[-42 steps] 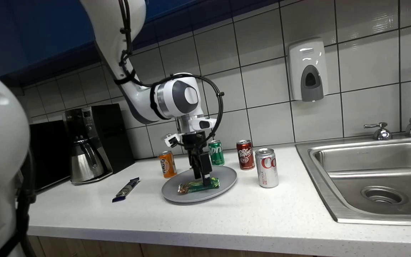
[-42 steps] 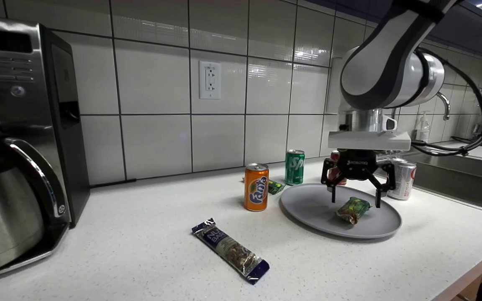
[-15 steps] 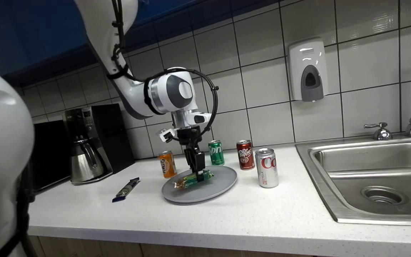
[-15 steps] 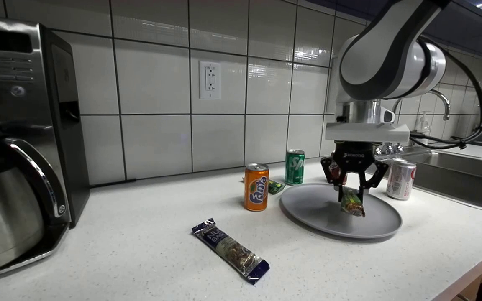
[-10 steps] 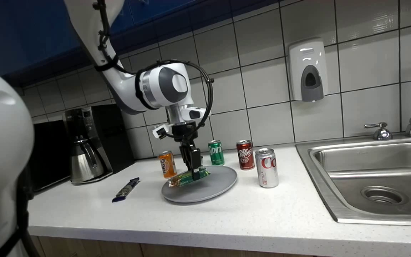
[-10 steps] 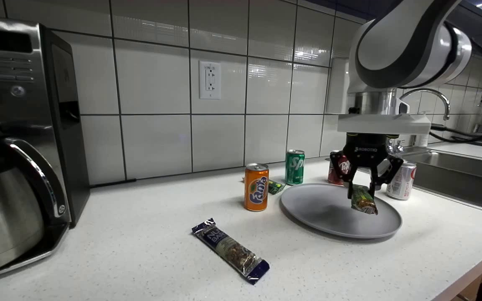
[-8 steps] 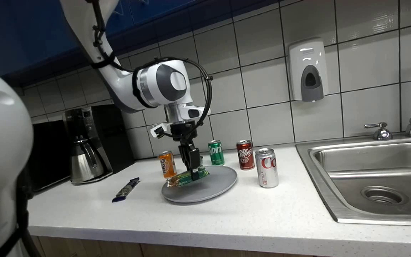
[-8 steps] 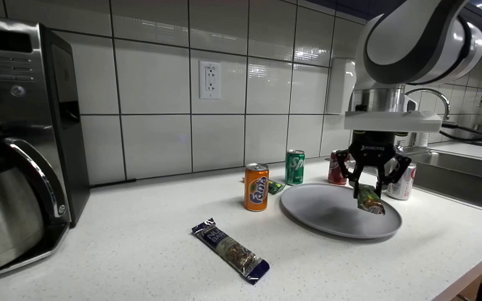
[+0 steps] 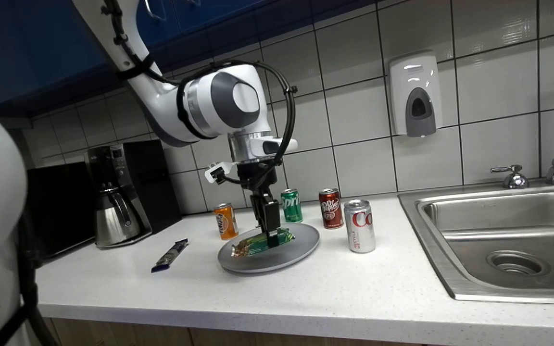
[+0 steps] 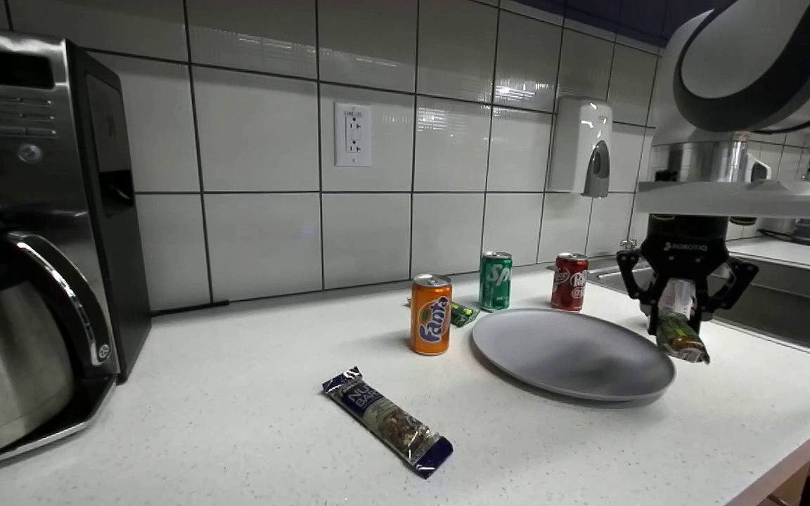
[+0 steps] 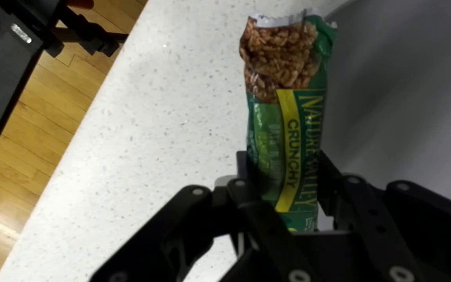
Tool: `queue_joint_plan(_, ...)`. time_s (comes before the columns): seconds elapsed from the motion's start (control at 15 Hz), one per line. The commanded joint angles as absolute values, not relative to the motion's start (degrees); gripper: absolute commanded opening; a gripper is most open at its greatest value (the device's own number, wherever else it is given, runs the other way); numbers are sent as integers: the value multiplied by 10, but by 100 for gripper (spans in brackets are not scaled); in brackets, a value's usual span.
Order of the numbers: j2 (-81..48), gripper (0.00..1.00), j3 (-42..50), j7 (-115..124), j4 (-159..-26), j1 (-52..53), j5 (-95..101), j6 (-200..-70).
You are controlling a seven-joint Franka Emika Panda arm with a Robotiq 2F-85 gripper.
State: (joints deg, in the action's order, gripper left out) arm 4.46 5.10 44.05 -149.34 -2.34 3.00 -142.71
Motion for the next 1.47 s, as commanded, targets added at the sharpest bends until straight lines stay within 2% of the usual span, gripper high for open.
queue_joint_plan(0.0, 79, 16, 63, 415, -1524, -64, 55, -1423)
queue_joint_plan(0.67, 52, 16, 108, 340, -1517, -131, 84, -1440)
queue_joint_plan(1.4, -24, 16, 137, 291, -1498, -137, 90, -1514)
